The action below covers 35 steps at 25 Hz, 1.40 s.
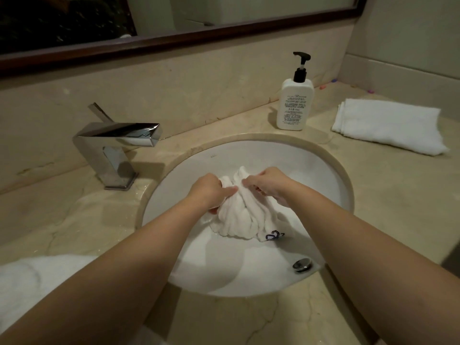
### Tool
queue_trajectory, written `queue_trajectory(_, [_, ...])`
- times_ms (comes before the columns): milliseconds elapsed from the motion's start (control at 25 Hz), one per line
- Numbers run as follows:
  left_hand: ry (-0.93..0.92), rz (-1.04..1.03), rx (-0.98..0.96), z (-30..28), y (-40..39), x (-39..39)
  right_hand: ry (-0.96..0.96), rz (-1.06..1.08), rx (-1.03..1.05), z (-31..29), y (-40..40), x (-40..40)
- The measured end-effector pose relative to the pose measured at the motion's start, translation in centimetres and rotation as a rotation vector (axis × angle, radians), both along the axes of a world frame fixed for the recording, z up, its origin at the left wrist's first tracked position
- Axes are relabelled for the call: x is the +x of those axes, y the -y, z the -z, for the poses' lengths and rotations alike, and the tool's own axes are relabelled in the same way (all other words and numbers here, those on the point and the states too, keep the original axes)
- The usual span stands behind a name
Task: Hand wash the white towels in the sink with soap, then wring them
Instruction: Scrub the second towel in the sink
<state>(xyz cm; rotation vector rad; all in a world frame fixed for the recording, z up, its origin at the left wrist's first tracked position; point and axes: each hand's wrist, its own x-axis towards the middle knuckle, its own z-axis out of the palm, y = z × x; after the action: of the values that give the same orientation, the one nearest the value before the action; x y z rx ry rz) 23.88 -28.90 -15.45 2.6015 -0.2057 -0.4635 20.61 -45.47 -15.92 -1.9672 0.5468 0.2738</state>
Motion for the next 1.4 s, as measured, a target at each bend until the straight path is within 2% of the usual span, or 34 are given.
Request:
queue_trajectory(80, [-0.134,0.041,0.05,-0.4,-0.4,-0.2,-0.072,-0.053,-0.033,0.2,0.3,-0.8])
queue_trajectory(200, [-0.381,0.208,-0.011,-0.9,-1.6,-0.4,-0.151,-0.21,-0.076,-0.5,0.9,-2.3])
queue_trajectory(280, [-0.369,0.286,0.025,-0.5,-1.8,-0.6,-0.177,-0.317,-0.221,-0.6,1.1,-3.1])
queue_trajectory(360, [-0.271,0.267,-0.008,0.1,-1.2,-0.6,-0.147,-0.307,-0.348,-0.7,0.5,-3.7])
queue_trajectory(400, [-0.227,0.224,-0.108,0.3,-0.9,-0.5,-0.091,-0.266,-0.333,-0.6,0.2,-3.9])
queue_trajectory(480, [-0.175,0.082,-0.439,-0.1,-0.7,-0.1,0.063,-0.148,-0.161,-0.8,-0.1,-3.8])
queue_trajectory(600, [-0.211,-0.028,-0.815,-1.1,-0.2,-0.3,0.285,-0.006,0.066,-2.2,-0.1,-3.7])
queue_trajectory(720, [-0.247,-0.112,-1.06,-2.4,1.2,-0.5,0.456,0.124,0.281,-3.6,-0.5,-3.1])
queue_trajectory(800, [-0.307,-0.098,-1.211,-3.1,1.5,0.1,0.537,0.169,0.402,-4.9,-1.1,-2.5])
queue_trajectory(880, [-0.328,-0.023,-1.228,-3.1,1.0,0.7,0.577,0.221,0.423,-5.3,-1.3,-1.4])
queue_trajectory(920, [-0.278,-0.01,-1.15,-2.8,0.8,0.7,0.582,0.245,0.405,-5.2,-1.4,-1.1])
queue_trajectory(1000, [-0.045,-0.019,-0.892,-1.8,0.5,0.6,0.574,0.286,0.375,-4.3,-1.6,-0.7])
queue_trajectory(1080, [0.147,-0.062,-0.737,-0.8,0.5,0.7,0.55,0.332,0.372,-3.4,-1.5,-0.7])
queue_trajectory(1200, [0.271,-0.166,-0.834,-1.8,1.0,0.6,0.603,0.332,0.36,-3.9,-1.3,-0.8])
queue_trajectory(1280, [0.29,-0.301,-1.01,-3.1,1.5,0.4,0.697,0.303,0.35,-4.2,-1.7,-1.2])
queue_trajectory(1400, [0.298,-0.5,-1.249,-4.0,1.7,0.0,0.783,0.374,0.396,-4.4,-3.1,-2.0])
